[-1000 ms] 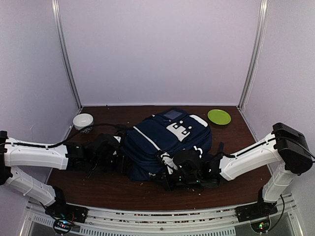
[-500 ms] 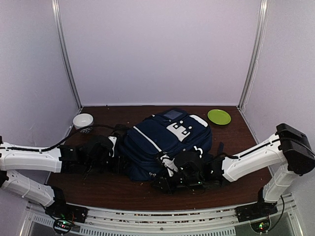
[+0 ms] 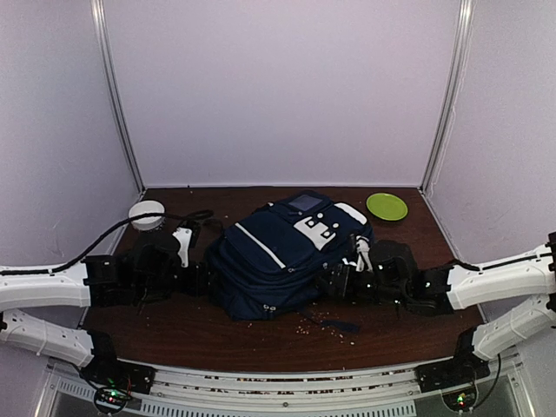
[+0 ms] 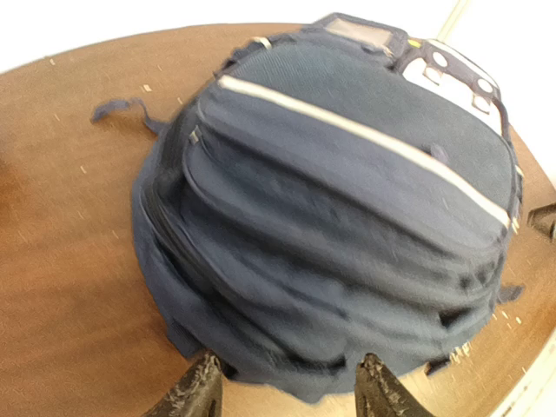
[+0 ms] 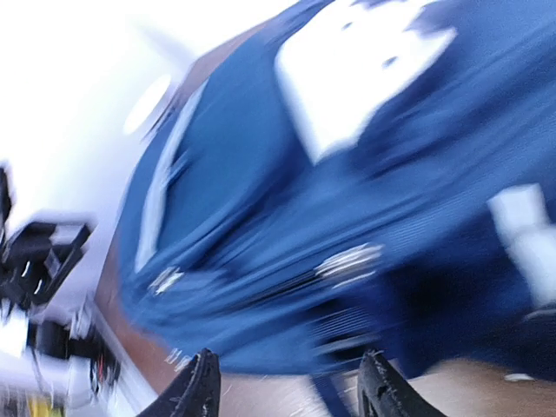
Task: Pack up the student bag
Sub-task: Adjust the student bag at the center of the board.
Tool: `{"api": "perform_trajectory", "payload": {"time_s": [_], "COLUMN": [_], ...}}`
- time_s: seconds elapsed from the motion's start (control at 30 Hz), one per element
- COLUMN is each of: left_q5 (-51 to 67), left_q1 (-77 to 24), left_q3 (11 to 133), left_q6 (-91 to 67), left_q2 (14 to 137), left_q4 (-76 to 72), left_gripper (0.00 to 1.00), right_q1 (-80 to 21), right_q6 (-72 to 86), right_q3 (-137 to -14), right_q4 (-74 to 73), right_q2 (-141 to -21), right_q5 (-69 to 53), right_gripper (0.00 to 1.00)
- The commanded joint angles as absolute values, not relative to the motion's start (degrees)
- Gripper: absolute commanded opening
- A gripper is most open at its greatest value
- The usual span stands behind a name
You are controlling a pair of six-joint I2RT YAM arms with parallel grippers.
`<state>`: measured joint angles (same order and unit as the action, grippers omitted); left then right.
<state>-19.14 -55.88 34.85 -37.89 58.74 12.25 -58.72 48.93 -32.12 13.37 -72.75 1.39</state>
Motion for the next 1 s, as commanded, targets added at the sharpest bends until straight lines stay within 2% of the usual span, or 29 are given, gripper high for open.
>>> {"api": "perform_trajectory", "payload": {"time_s": [0.0, 0.13, 0.27, 0.47, 0.67, 0.97], "left_q5": [-15.85, -11.00, -8.79, -4.00, -5.36, -11.19], "left_q1": [-49.74, -45.49, -43.79, -44.42, -47.98, -52.23], "left_q3": [42.13, 41.93, 39.13, 37.04, 34.16, 34.31], "left_q6": [-31.39, -30.97, -30.80, -30.85, -30.19, -29.68], "left_q2": [62.34, 64.65, 68.67, 71.74, 71.36, 71.01], "left_q4": [12.09, 7.91, 2.80, -0.94, -0.62, 2.00], "left_gripper": [0.90, 0.91, 0.89, 0.82, 0.79, 0.78], "right_q1": [-53.37, -47.09, -41.29, -38.94, -37.09, -37.16], "right_q6": [55.69, 58.11, 56.65, 50.11, 44.21, 40.47], "right_q3": [-31.17, -30.58, -32.05, -41.20, -51.81, -71.16], "right_q4": [7.03, 1.16, 4.03, 0.73, -0.10, -0.10], "right_q2": [-66.38, -63.77, -67.72, -79.33, -90.98, -106.01], "right_q5": [11.78, 13.41, 6.84, 4.07, -1.11, -7.24], "right_gripper": [0.55, 0.68, 0.72, 0.70, 0.60, 0.59]}}
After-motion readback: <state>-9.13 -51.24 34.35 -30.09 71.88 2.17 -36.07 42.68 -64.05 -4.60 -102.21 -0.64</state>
